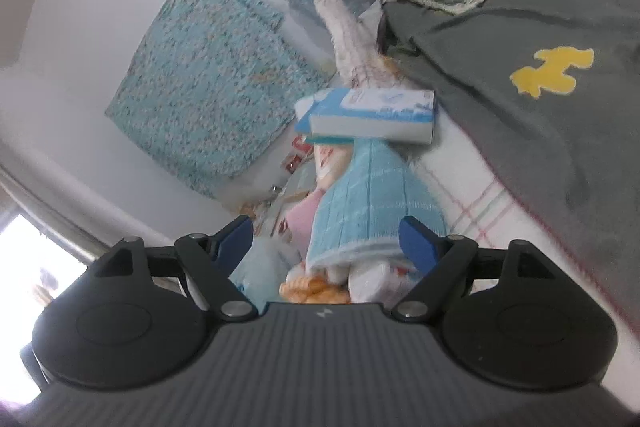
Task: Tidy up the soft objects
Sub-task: 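Reach the right tool to the blue tissue box and grasp it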
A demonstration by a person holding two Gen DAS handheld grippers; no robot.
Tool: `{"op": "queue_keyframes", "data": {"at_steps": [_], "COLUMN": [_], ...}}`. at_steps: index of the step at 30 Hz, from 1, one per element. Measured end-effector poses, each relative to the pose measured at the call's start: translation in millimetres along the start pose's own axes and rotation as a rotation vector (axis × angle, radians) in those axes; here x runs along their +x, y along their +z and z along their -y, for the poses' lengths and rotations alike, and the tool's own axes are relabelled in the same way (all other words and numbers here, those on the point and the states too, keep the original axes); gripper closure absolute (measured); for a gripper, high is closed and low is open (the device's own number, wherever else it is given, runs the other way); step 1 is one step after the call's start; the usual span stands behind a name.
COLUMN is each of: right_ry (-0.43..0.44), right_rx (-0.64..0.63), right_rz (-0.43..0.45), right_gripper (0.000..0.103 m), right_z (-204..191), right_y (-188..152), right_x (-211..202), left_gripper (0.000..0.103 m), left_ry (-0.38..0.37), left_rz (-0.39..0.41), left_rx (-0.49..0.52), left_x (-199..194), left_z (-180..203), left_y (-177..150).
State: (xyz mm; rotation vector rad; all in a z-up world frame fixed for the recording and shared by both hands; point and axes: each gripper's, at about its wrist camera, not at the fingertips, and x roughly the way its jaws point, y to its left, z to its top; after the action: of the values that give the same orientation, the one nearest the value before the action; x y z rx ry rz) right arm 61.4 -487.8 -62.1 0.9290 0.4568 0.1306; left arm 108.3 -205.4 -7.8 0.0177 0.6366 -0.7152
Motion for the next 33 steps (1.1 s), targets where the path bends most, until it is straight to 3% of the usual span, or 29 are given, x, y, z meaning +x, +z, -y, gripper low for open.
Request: {"op": "queue_keyframes", "data": {"at_steps": [3, 8, 12, 17, 19, 21, 24, 28, 31, 33], "right_ry": [0.016, 0.08, 0.104, 0.113, 0.111, 0.113, 0.116, 0.13, 0.151, 0.156], "right_rx": [-0.016, 0.149, 0.341, 0.49, 0.535, 0.583, 0.626, 0.664, 0.713, 0.731], "right_rz": [0.057, 0.121, 0.088, 0.092, 0.09, 0.092, 0.09, 0.096, 0.11, 0.111], "right_gripper": [0.024, 0.024, 0.025, 0.025, 0.025, 0.026, 0.027, 0.027, 0.028, 0.028], "right_z": [-5.6, 10.4, 36.0, 59.7, 66.5, 73.1, 78.7, 82.4, 87.9, 90.4], "right_y": [12.1, 35.5, 46.6, 45.1, 45.6, 44.8, 43.8, 40.4, 37.3, 36.8], "right_x": [12.6, 38.0, 63.1, 84.0, 94.1, 104.2, 116.1, 118.6, 115.0, 115.9], "left_gripper": [0.04, 0.04, 0.041, 0.044, 0.049, 0.066, 0.073, 0.071, 0.053, 0.05], "left_ry": [-0.04, -0.16, -0.136, -0.114, -0.104, -0.075, -0.057, -0.066, -0.064, -0.057], "left_rz": [-0.013, -0.083, -0.145, -0.195, -0.203, -0.218, -0.242, -0.255, -0.238, -0.232], "left_rx": [-0.066, -0.302, -0.366, -0.465, -0.488, -0.491, -0.527, -0.588, -0.61, -0.622], "left_x": [19.6, 64.4, 103.8, 141.1, 150.0, 158.6, 171.4, 176.9, 174.4, 174.2], "left_z": [-4.5, -30.3, -35.6, -42.3, -42.6, -41.2, -43.8, -47.8, -47.5, -47.3], "left_y": [23.8, 71.4, 91.5, 100.2, 101.5, 102.0, 100.0, 97.0, 96.7, 97.5]}}
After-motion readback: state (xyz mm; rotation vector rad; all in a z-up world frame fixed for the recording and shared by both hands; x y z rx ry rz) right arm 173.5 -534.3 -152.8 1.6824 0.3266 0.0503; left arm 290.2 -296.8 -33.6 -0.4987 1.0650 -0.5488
